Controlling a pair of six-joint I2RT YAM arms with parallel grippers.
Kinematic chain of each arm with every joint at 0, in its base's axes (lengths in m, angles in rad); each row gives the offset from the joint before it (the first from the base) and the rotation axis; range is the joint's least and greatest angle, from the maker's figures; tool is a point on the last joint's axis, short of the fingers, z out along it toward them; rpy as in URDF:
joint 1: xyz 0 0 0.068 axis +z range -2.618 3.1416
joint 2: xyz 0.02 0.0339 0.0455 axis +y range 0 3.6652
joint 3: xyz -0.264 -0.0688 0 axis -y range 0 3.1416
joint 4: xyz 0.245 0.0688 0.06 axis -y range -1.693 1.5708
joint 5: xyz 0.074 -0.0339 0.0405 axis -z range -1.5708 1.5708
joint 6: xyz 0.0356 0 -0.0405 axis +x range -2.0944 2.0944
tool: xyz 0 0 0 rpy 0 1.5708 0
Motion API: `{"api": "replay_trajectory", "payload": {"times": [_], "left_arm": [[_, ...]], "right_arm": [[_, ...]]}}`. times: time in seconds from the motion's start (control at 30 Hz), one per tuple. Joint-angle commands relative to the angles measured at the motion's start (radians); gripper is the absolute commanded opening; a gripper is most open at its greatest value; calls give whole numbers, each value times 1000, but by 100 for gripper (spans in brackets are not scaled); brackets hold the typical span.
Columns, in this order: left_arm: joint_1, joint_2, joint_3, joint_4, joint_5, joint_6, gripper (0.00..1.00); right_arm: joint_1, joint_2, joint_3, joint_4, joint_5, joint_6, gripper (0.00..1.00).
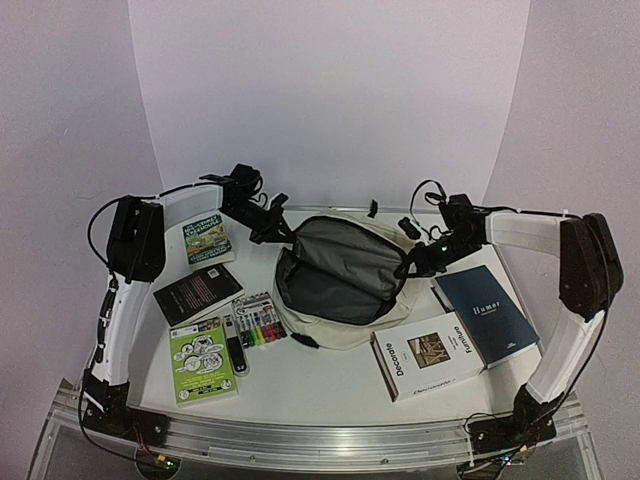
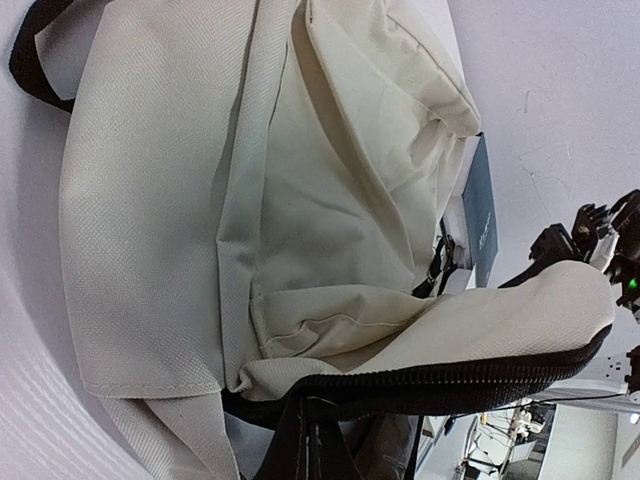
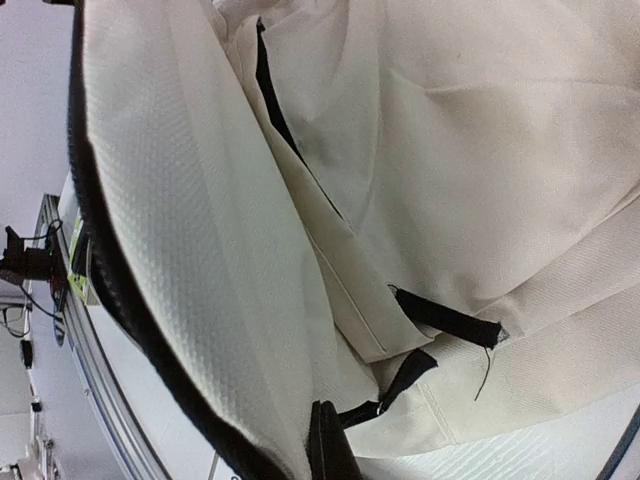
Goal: Pack the student bag
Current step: Adjust the student bag at the center of the board.
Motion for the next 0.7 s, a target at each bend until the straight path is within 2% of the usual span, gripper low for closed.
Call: {"api": "replay_trajectory", "payload": {"times": [0.0, 0.07, 0.1, 0.13, 0.23, 0.4, 0.5, 0.67], "left_arm": [[97, 73, 199, -155, -75, 32, 0], [97, 123, 259, -164, -82, 7, 0], [97, 135, 271, -160, -97, -5, 0], [98, 148, 277, -155, -121, -23, 0], [98, 165, 270, -136, -151, -63, 2], [98, 149, 213, -87, -176, -104, 28], [98, 141, 221, -92, -198, -106, 45], [98, 62, 236, -83, -271, -100, 65]], "right_arm": [[-39, 181, 130, -213, -5, -90, 0], [-38, 250, 193, -221, 37, -78, 3], [-39, 268, 212, -221, 61, -73, 8], [-38, 280, 229, -218, 104, -70, 14], [-39, 294, 269, -205, 215, -55, 20], [-38, 298, 315, -195, 318, -18, 49], [-38, 270, 333, -198, 313, -12, 60], [-38, 163, 357, -210, 291, -26, 80]]}}
